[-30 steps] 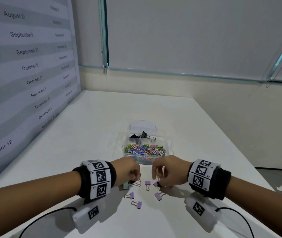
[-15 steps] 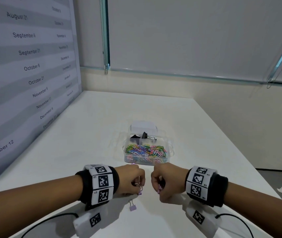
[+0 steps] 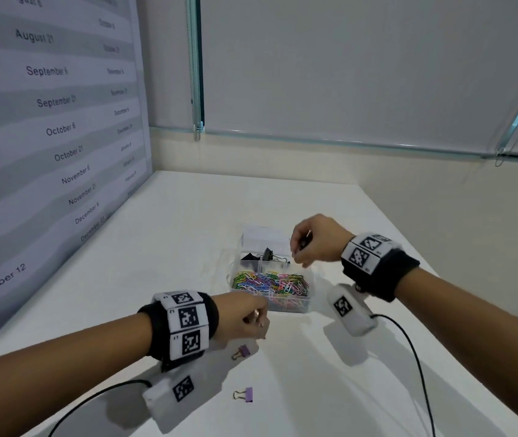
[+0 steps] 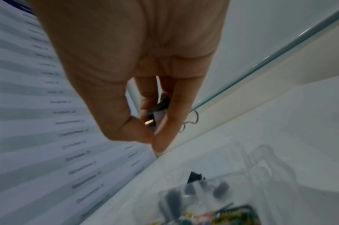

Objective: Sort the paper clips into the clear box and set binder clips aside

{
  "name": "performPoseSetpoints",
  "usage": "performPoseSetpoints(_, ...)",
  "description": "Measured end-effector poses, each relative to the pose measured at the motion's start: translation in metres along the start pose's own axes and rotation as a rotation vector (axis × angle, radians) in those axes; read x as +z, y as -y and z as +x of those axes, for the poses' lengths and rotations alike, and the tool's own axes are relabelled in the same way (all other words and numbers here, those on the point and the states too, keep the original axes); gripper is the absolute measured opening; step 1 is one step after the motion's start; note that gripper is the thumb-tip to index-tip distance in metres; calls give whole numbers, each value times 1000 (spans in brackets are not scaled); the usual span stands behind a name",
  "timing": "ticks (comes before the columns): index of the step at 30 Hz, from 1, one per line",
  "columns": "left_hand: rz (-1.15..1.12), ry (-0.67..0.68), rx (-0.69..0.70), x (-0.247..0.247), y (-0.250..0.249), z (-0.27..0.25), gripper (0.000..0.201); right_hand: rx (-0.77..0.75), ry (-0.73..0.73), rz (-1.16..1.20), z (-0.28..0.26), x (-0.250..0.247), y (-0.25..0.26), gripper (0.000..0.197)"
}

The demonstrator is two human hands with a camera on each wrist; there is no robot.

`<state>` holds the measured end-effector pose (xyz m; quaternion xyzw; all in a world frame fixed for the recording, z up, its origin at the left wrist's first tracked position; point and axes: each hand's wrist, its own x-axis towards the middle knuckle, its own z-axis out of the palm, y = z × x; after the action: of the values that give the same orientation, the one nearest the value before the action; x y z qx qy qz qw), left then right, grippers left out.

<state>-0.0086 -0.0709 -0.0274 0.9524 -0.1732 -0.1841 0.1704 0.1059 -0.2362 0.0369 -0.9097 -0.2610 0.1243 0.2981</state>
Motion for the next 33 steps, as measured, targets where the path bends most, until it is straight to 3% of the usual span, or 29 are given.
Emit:
performPoseSetpoints(4, -162, -90, -1, -33, 2, 13, 12, 36, -124, 4, 38, 2, -9, 9)
performPoseSetpoints(12, -250, -306, -207, -80, 26, 74, 5, 43, -13, -339, 62, 10, -29, 20)
performPoseSetpoints(16, -176, -301, -256, -86, 29, 98, 27, 67, 205, -527, 66, 7, -36, 17)
performPoseSetpoints(22, -234, -240, -264, -82, 34, 116, 29, 63, 356, -765, 87, 18, -40, 20)
performPoseSetpoints(33, -186, -178, -264, -79, 40, 113, 31, 45, 372, -834, 87, 24, -43, 20)
